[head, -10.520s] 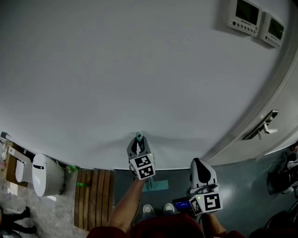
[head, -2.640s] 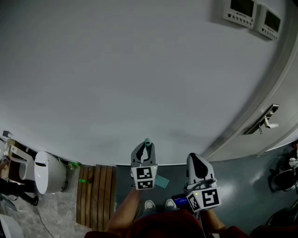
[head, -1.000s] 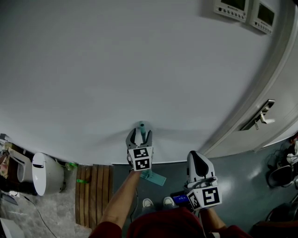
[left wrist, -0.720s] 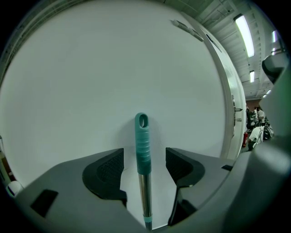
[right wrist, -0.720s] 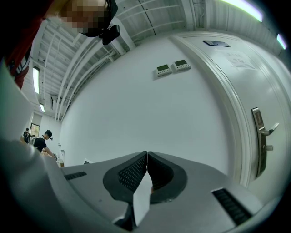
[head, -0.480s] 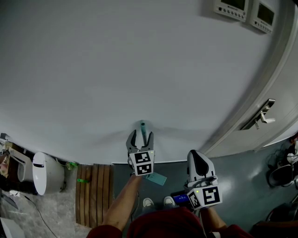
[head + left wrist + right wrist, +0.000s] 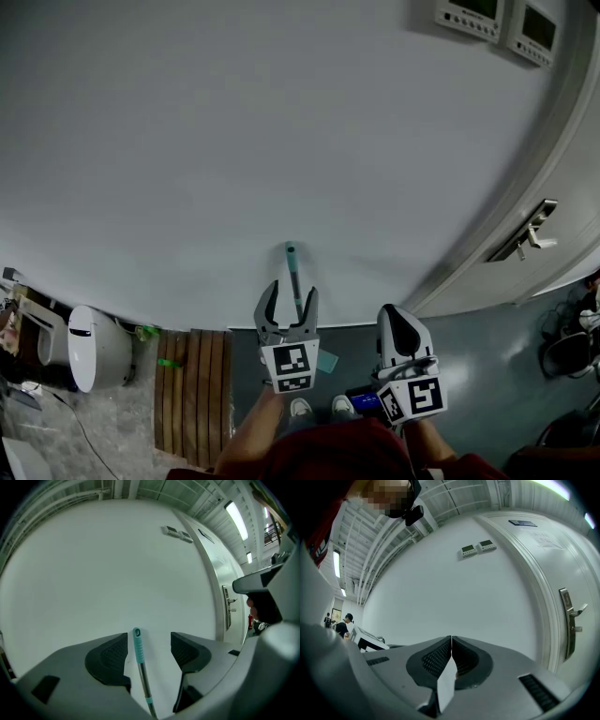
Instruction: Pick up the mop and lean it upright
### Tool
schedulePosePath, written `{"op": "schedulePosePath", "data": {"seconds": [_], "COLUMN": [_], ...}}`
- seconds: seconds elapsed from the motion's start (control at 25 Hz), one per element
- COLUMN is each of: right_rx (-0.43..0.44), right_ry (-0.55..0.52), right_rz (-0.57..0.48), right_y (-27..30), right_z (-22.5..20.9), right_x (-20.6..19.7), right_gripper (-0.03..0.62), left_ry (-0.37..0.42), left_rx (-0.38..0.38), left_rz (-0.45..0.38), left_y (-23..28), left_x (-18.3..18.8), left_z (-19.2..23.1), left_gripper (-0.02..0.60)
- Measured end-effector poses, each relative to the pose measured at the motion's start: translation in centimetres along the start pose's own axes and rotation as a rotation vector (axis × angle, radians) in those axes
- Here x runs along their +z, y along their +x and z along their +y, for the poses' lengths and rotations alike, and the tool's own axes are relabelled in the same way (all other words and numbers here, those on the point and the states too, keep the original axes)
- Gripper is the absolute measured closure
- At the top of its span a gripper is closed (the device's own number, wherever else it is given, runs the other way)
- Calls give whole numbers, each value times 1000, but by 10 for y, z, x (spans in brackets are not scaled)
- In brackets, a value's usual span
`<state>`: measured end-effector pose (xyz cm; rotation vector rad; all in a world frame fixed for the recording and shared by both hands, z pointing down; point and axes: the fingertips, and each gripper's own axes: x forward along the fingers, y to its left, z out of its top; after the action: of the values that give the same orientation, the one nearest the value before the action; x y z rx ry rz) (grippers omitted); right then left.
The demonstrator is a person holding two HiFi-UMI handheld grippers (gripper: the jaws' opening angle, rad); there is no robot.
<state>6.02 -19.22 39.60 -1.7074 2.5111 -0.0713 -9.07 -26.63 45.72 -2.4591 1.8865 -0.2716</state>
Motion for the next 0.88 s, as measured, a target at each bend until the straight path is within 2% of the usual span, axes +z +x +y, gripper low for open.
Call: {"op": "schedulePosePath", "data": {"seconds": [0.2, 0.36, 0.56, 0.88], "right_rx": [2, 1, 11, 18], "right_ry": [0, -1, -1, 3], "right_rz": [4, 10, 8, 3], "right_y": [0, -1, 0, 0], "right_z": [1, 0, 4, 5], "right_x": [-2, -4, -4, -1], "right_gripper": [576, 576, 576, 576], "left_ry": [-1, -9, -60, -79], "left_rx": [15, 10, 34, 31], "left_rz": [11, -26, -97, -94], "left_y": [-43, -66, -74, -75], "left_x": [19, 32, 51, 51], "left_z": [-4, -8, 0, -1], "left_gripper": [288, 289, 290, 290]}}
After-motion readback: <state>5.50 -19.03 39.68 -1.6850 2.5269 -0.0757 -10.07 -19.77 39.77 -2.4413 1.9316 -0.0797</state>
